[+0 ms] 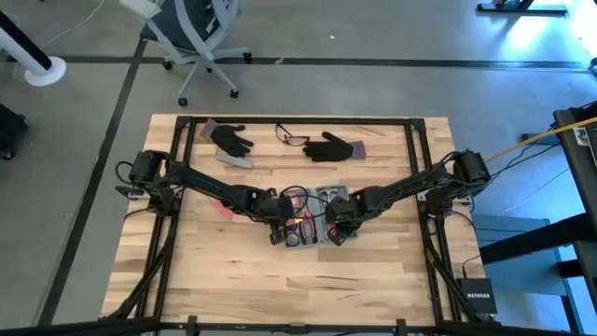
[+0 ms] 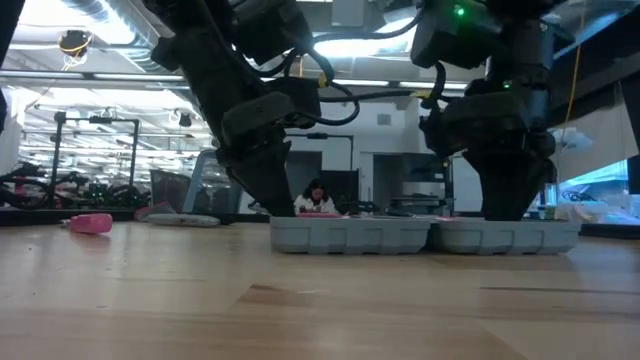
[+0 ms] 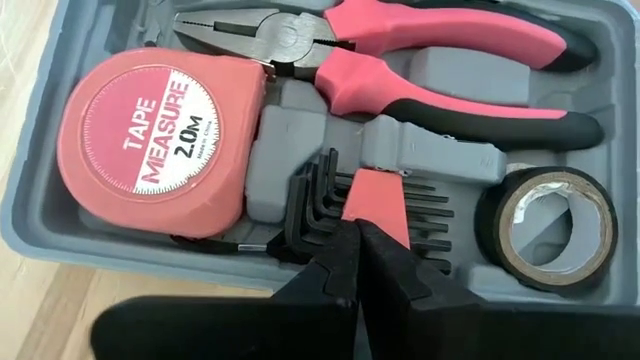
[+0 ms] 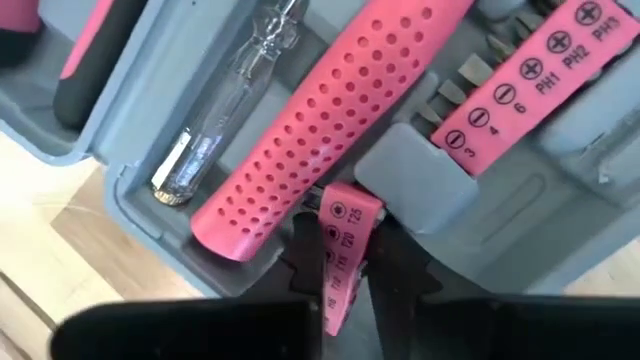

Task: Prefit tool cases
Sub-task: Put the orange multi bit set into the gray prefit tool case

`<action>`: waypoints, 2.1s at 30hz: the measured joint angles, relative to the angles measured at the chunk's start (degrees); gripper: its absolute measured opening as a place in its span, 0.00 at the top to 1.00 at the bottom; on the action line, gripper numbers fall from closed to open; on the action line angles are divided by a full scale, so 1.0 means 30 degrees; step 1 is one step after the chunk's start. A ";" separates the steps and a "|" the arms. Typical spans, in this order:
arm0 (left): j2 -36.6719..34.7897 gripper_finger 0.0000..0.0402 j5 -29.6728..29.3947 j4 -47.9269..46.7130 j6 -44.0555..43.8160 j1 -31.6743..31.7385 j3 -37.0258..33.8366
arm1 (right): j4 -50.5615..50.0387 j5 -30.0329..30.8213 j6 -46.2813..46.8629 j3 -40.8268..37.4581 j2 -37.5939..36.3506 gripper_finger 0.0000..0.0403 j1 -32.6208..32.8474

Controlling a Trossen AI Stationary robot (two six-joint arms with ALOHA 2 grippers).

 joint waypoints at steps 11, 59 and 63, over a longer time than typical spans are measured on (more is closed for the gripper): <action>0.0029 1.00 0.0025 0.0172 -0.0003 0.0000 0.0015 | -0.4083 0.0237 -0.1224 0.2175 -0.0766 0.99 -0.0026; -0.0452 1.00 -0.0911 -0.0608 0.1484 -0.0001 -0.0015 | 0.9145 0.2631 1.3430 -0.6670 -0.5768 1.00 0.1125; -0.0430 1.00 -0.0927 -0.0440 0.1443 0.0000 -0.0015 | 0.8765 0.2414 1.3430 -0.6684 -0.5641 1.00 0.1125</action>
